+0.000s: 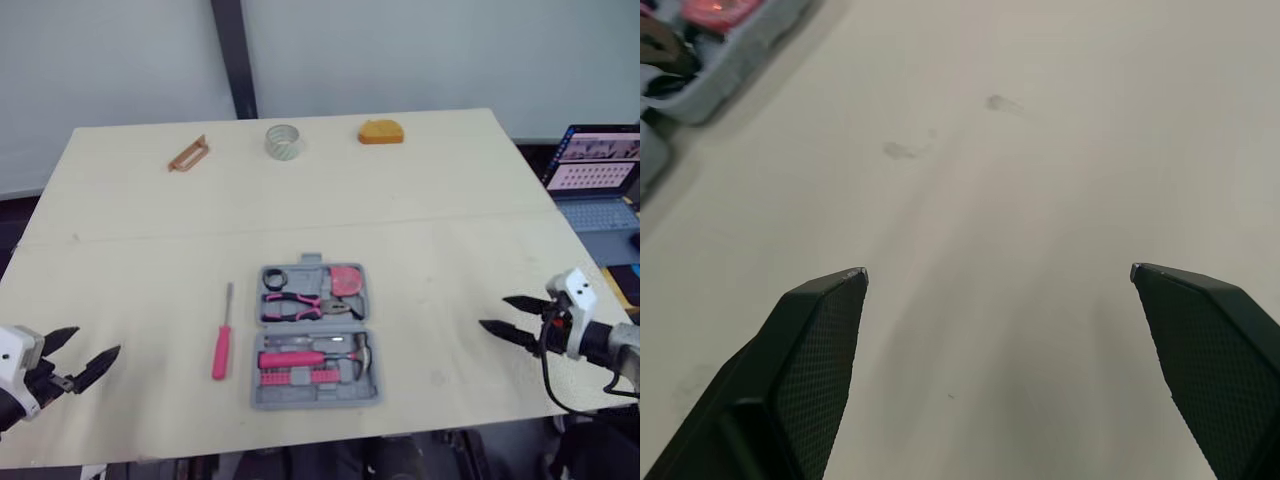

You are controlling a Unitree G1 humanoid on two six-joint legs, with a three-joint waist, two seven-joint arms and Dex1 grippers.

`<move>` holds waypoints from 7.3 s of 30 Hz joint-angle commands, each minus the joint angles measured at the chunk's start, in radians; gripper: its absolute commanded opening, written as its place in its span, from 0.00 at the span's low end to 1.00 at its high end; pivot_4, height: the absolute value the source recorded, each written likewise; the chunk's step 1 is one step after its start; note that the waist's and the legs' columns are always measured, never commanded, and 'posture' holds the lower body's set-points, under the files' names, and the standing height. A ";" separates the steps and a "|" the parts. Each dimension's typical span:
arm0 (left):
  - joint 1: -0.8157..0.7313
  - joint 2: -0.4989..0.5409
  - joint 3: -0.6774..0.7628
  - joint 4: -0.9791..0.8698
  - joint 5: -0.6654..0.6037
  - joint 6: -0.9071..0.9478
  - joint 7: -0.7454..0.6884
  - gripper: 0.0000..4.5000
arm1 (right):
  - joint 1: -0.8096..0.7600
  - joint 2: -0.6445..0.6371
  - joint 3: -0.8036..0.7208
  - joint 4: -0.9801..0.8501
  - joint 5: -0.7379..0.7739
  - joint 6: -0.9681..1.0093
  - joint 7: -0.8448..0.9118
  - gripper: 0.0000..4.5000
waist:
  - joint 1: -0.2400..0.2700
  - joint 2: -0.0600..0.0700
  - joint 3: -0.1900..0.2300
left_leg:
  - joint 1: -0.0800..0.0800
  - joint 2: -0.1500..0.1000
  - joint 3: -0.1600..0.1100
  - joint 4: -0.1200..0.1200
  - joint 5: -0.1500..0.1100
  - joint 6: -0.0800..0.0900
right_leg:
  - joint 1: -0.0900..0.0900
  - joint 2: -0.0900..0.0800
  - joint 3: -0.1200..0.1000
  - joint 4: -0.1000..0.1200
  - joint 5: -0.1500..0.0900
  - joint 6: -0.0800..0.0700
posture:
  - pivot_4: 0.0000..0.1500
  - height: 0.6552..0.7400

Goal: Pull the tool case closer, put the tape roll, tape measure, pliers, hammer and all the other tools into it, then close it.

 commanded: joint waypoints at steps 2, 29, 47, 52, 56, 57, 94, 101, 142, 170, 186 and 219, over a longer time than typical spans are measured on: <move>0.001 -0.002 0.021 0.000 -0.004 -0.037 0.004 1.00 | -0.026 0.003 -0.028 0.047 -0.003 -0.054 -0.006 0.99 | 0.001 0.000 0.000 | 0.000 0.000 0.000 0.000 0.000 0.000 | 0.000 0.000 0.000 0.000 0.000 0.000 | 1.00 1.00; 0.017 -0.217 -0.226 -0.629 -0.037 0.353 0.363 1.00 | -0.116 0.081 0.106 -0.264 0.049 0.043 0.009 0.99 | 0.003 0.001 0.001 | 0.000 0.000 0.000 0.001 0.000 0.000 | 0.001 0.000 0.001 0.000 0.000 0.000 | 1.00 1.00; -0.036 -0.468 -0.476 -0.727 0.119 0.575 0.741 1.00 | -0.366 0.090 0.330 -0.484 0.115 0.178 0.114 0.99 | 0.040 -0.001 0.002 | -0.001 0.000 0.000 0.003 0.000 0.000 | 0.001 0.000 0.001 0.000 0.001 -0.001 | 1.00 1.00; -0.083 -0.480 -0.524 -0.693 0.169 0.585 0.777 1.00 | -0.394 0.083 0.359 -0.516 0.138 0.195 0.161 0.99 | 0.044 -0.001 0.002 | -0.001 0.000 -0.001 0.003 0.000 0.000 | 0.001 0.000 0.001 0.000 0.001 -0.001 | 1.00 1.00; -0.118 -0.509 -0.565 -0.669 0.203 0.603 0.816 1.00 | -0.400 0.057 0.375 -0.544 0.139 0.183 0.212 0.99 | 0.050 -0.001 0.002 | -0.001 0.000 0.000 0.003 0.000 0.000 | 0.001 0.000 0.001 0.000 0.001 -0.001 | 1.00 1.00; -0.128 -0.514 -0.578 -0.661 0.213 0.606 0.821 1.00 | -0.402 0.052 0.379 -0.549 0.138 0.179 0.223 0.99 | 0.050 -0.001 0.002 | -0.001 0.000 -0.001 0.003 0.000 0.000 | 0.001 0.000 0.001 0.000 0.001 -0.001 | 1.00 1.00; -0.140 -0.513 -0.635 -0.571 0.325 0.644 0.807 0.14 | -0.424 0.037 0.381 -0.554 0.132 0.177 0.238 1.00 | 0.051 -0.001 0.002 | 0.000 0.000 0.000 0.004 0.000 0.000 | 0.001 0.000 0.001 0.000 0.001 -0.001 | 1.00 1.00; -0.159 -0.380 -0.563 -0.601 0.291 0.584 0.673 0.14 | -0.434 0.045 0.370 -0.538 0.140 0.169 0.240 1.00 | 0.050 -0.001 0.002 | 0.000 0.000 0.000 0.004 0.000 0.000 | 0.001 0.000 0.001 0.000 0.001 -0.001 | 1.00 1.00; -0.621 0.144 -1.014 -0.587 0.065 0.608 -0.218 0.14 | -0.060 -0.168 0.224 -0.766 0.230 0.206 0.231 1.00 | 0.052 -0.006 0.010 | -0.006 0.001 0.001 0.004 0.000 0.000 | -0.004 0.001 -0.001 0.000 0.001 -0.001 | 1.00 1.00; -0.783 0.089 -1.216 -0.611 0.143 0.756 -0.184 0.14 | 0.025 -0.210 0.200 -0.818 0.238 0.219 0.216 1.00 | 0.054 -0.007 0.011 | -0.007 0.001 -0.001 0.010 0.000 0.000 | -0.002 0.001 -0.001 0.001 0.002 -0.001 | 1.00 1.00; -0.848 0.067 -1.286 -0.594 0.171 0.812 -0.151 0.14 | 0.006 -0.201 0.213 -0.814 0.239 0.232 0.194 1.00 | 0.056 -0.007 0.011 | -0.014 0.000 -0.007 0.017 -0.001 0.001 | -0.003 0.001 -0.003 0.001 0.003 -0.001 | 1.00 1.00; -0.868 0.017 -1.354 -0.601 0.225 0.834 -0.120 0.14 | 0.024 -0.211 0.191 -0.830 0.266 0.252 0.184 1.00 | 0.057 -0.007 0.011 | -0.014 0.000 -0.007 0.017 -0.001 0.001 | -0.003 0.001 -0.003 0.001 0.003 0.000 | 1.00 1.00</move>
